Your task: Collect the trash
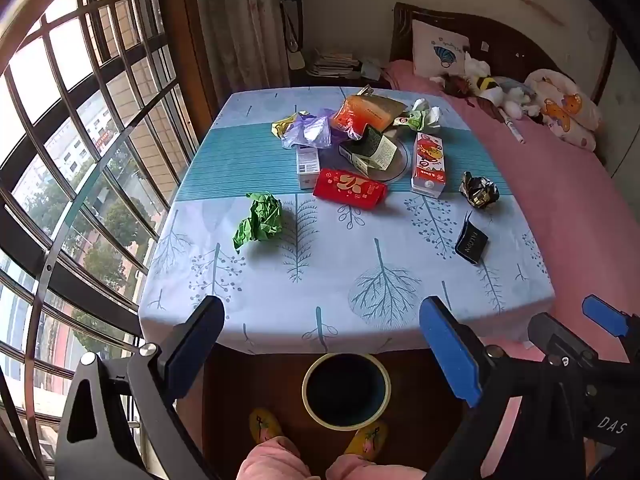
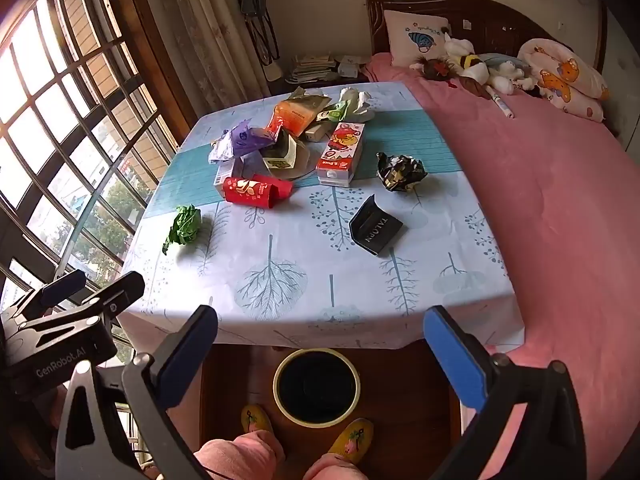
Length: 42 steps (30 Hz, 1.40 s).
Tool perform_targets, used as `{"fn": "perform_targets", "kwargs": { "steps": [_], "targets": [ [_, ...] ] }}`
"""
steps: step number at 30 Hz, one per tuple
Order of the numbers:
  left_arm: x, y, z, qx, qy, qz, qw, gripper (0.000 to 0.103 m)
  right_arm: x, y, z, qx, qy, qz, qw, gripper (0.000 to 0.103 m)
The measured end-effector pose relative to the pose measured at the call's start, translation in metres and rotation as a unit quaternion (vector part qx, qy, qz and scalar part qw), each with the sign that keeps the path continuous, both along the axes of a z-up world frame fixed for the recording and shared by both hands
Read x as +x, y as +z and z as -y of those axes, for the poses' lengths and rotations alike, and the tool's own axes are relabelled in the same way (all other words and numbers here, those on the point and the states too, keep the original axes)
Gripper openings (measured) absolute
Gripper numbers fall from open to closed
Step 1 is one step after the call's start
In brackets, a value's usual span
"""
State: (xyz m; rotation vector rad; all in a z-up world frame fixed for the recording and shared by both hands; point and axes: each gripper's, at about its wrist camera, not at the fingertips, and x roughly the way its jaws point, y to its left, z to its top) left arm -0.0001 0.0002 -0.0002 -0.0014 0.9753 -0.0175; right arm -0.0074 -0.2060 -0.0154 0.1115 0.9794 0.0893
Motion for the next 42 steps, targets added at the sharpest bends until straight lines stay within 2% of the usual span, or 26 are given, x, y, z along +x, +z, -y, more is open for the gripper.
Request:
{"fn": "perform_targets", "kwargs": {
  "steps": [10, 22, 30, 42],
  "targets": [
    [0.001, 0.0, -0.002, -0.007, -0.005, 0.0, 1.0, 0.097, -0.001, 0.005, 0.002, -0.013, -0.018, 0.001, 1.0, 0.103],
    [-0.009, -0.001, 0.006, -0.01, -0.026, 0.0, 0.9996, 0.097, -0.006, -0.001, 0.002, -0.014, -0.014, 0.0, 1.0, 0.103],
    [-0.009, -0.003, 0.002, -0.007, -0.012, 0.013, 0.9998, 0.097, -0.003, -0.003, 0.001, -0.028, -0.023, 0.005, 0.999, 0.103],
    [-0.008, -0.011, 0.0, 0.018, 0.003, 0.041, 0.999, 0.097, 0.003, -0.006, -0.003, -0.042, -0.027, 0.007, 0.999, 0.103]
  ]
}}
